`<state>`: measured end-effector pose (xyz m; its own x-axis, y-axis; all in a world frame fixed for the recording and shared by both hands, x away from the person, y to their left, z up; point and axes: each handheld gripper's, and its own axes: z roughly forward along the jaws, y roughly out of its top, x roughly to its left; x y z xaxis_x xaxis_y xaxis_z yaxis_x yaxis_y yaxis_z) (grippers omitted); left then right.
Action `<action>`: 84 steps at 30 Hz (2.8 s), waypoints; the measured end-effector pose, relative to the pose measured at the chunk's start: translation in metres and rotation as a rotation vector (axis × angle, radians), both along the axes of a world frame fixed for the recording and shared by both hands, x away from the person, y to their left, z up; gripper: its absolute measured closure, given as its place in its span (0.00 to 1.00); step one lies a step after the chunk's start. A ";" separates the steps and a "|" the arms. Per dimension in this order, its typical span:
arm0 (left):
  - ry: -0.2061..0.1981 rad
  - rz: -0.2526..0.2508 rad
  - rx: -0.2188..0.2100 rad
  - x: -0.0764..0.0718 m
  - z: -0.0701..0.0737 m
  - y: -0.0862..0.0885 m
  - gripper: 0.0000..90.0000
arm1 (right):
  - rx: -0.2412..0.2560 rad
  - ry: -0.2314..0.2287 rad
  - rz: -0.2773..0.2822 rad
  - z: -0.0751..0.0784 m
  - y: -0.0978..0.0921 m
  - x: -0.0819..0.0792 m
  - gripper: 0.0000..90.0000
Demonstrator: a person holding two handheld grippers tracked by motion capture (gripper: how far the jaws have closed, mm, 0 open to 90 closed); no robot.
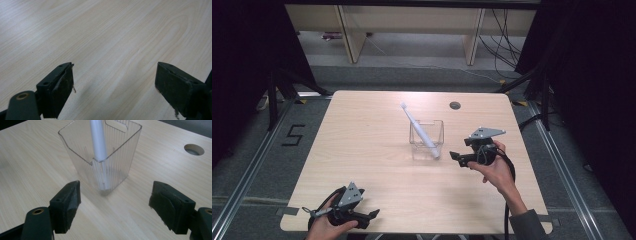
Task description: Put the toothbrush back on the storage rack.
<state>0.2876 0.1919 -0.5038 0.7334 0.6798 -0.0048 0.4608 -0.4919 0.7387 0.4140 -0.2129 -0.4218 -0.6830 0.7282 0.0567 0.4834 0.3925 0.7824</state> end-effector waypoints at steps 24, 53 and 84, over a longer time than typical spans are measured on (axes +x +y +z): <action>0.002 -0.005 0.009 0.000 0.000 0.001 0.17 | 0.031 -0.002 -0.022 -0.028 -0.012 -0.022 0.27; -0.008 -0.002 -0.013 0.001 0.001 0.003 0.16 | 0.000 0.018 -0.033 -0.051 -0.030 -0.049 0.28; -0.013 0.012 -0.007 0.001 0.002 0.003 0.16 | -0.048 0.063 -0.031 -0.063 -0.044 -0.079 0.25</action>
